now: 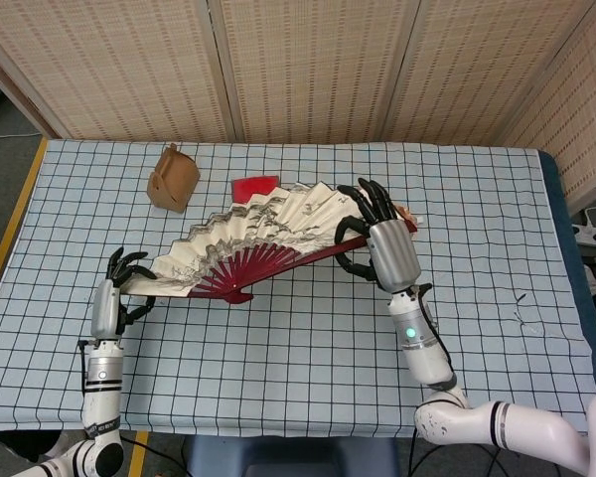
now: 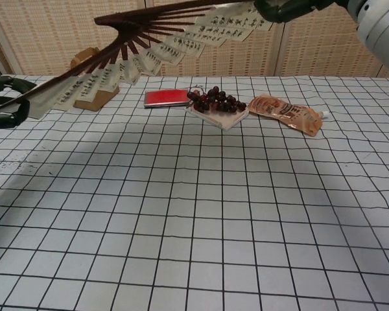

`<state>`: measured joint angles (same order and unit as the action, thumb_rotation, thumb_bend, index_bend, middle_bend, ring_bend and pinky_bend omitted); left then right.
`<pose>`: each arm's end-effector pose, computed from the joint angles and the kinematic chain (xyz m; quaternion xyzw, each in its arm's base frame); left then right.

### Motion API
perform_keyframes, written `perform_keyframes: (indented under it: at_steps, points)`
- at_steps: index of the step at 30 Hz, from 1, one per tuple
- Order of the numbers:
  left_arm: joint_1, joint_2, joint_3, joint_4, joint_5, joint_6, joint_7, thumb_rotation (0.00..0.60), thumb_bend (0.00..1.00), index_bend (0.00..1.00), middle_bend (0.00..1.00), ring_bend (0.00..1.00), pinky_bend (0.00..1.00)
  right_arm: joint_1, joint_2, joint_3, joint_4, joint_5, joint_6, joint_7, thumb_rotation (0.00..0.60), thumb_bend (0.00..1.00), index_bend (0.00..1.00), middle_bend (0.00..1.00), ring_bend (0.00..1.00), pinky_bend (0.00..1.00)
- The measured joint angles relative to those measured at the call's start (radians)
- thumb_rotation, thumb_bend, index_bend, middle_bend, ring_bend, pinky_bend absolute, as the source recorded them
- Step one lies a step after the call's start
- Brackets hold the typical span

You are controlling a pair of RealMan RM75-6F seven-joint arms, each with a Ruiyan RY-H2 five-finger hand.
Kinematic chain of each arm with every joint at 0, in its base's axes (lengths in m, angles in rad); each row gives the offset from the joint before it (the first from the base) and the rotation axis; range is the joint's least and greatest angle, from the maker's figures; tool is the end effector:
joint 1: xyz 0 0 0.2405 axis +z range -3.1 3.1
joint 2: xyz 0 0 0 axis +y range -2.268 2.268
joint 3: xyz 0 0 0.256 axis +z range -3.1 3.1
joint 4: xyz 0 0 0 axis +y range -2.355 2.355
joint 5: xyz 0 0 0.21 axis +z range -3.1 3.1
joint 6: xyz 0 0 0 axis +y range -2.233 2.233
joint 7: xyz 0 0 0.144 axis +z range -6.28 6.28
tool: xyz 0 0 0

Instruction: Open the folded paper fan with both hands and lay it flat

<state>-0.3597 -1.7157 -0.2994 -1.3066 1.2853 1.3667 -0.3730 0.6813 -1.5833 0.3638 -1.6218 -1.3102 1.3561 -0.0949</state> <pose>-0.2390 0.2975 0.0200 -0.3848 -0.5443 -0.6137 0.4231 -0.0814 -0.3405 0.0590 0.5482 -0.3720 0.6426 0.3849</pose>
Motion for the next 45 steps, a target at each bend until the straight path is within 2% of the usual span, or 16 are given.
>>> perform_keyframes:
  at_steps: [7,10,13,20,23,25,26,27,28,29,30,33,34,40,45]
  points:
    - [0.002,-0.009,0.010,0.046,-0.004,-0.011,-0.003,0.600,0.51,0.44,0.21,0.01,0.14,-0.038,0.012,-0.053,0.034,-0.038,0.015,0.018,0.600,0.53,0.75,0.15,0.00,0.00]
    - [0.000,-0.017,0.020,0.074,-0.002,-0.020,-0.003,0.600,0.50,0.35,0.21,0.01,0.14,-0.052,0.007,-0.072,0.058,-0.052,0.024,0.031,0.600,0.53,0.75,0.15,0.00,0.00]
    - [0.000,-0.026,0.047,0.107,0.007,-0.037,0.004,0.600,0.49,0.20,0.17,0.00,0.12,-0.061,-0.012,-0.087,0.092,-0.062,0.029,0.045,0.600,0.53,0.75,0.15,0.00,0.00]
    - [0.003,-0.076,0.117,0.213,0.048,-0.054,0.028,0.600,0.49,0.12,0.12,0.00,0.12,-0.084,-0.080,-0.128,0.188,-0.086,0.039,0.106,0.600,0.53,0.72,0.15,0.00,0.00]
    - [0.003,-0.085,0.129,0.232,0.056,-0.063,0.035,0.600,0.49,0.03,0.02,0.00,0.11,-0.091,-0.086,-0.135,0.197,-0.087,0.039,0.109,0.600,0.53,0.59,0.15,0.00,0.00]
    - [0.002,-0.081,0.142,0.242,0.058,-0.086,0.046,0.600,0.48,0.00,0.00,0.00,0.11,-0.106,-0.087,-0.152,0.208,-0.083,0.035,0.109,0.600,0.53,0.46,0.14,0.00,0.00]
    - [0.002,-0.078,0.149,0.246,0.058,-0.099,0.053,0.600,0.47,0.00,0.00,0.00,0.11,-0.113,-0.086,-0.163,0.213,-0.080,0.031,0.111,0.600,0.53,0.36,0.13,0.00,0.00]
    - [0.002,-0.069,0.158,0.248,0.059,-0.117,0.060,0.600,0.47,0.00,0.00,0.00,0.11,-0.120,-0.083,-0.175,0.217,-0.076,0.023,0.112,0.600,0.52,0.23,0.09,0.00,0.00]
    - [0.002,-0.061,0.162,0.247,0.061,-0.126,0.060,0.600,0.47,0.00,0.00,0.00,0.10,-0.127,-0.074,-0.191,0.218,-0.074,0.006,0.111,0.600,0.50,0.15,0.06,0.00,0.00]
    - [0.002,-0.054,0.165,0.244,0.064,-0.131,0.055,0.600,0.47,0.00,0.00,0.00,0.09,-0.132,-0.063,-0.203,0.216,-0.071,-0.009,0.107,0.600,0.46,0.06,0.03,0.00,0.00]
    - [0.001,-0.042,0.168,0.238,0.068,-0.134,0.045,0.600,0.46,0.00,0.00,0.00,0.08,-0.135,-0.048,-0.212,0.212,-0.068,-0.026,0.100,0.600,0.39,0.01,0.01,0.00,0.00]
    - [-0.005,0.010,0.175,0.210,0.081,-0.155,0.016,0.600,0.45,0.00,0.00,0.00,0.06,-0.143,0.018,-0.234,0.165,-0.047,-0.081,0.061,0.600,0.26,0.00,0.00,0.00,0.00]
    - [-0.006,0.030,0.176,0.198,0.084,-0.163,0.007,0.600,0.45,0.00,0.00,0.00,0.06,-0.146,0.049,-0.241,0.135,-0.036,-0.101,0.042,0.600,0.24,0.00,0.00,0.00,0.00]
    - [-0.010,0.177,0.187,0.119,0.094,-0.209,-0.029,0.600,0.44,0.00,0.00,0.00,0.05,-0.159,0.226,-0.290,-0.008,0.010,-0.197,-0.082,0.600,0.20,0.00,0.00,0.00,0.00]
    - [0.007,0.310,0.248,0.055,0.150,-0.224,-0.028,0.597,0.43,0.00,0.00,0.00,0.02,-0.164,0.334,-0.341,-0.076,0.049,-0.279,-0.185,0.600,0.14,0.00,0.00,0.00,0.00]
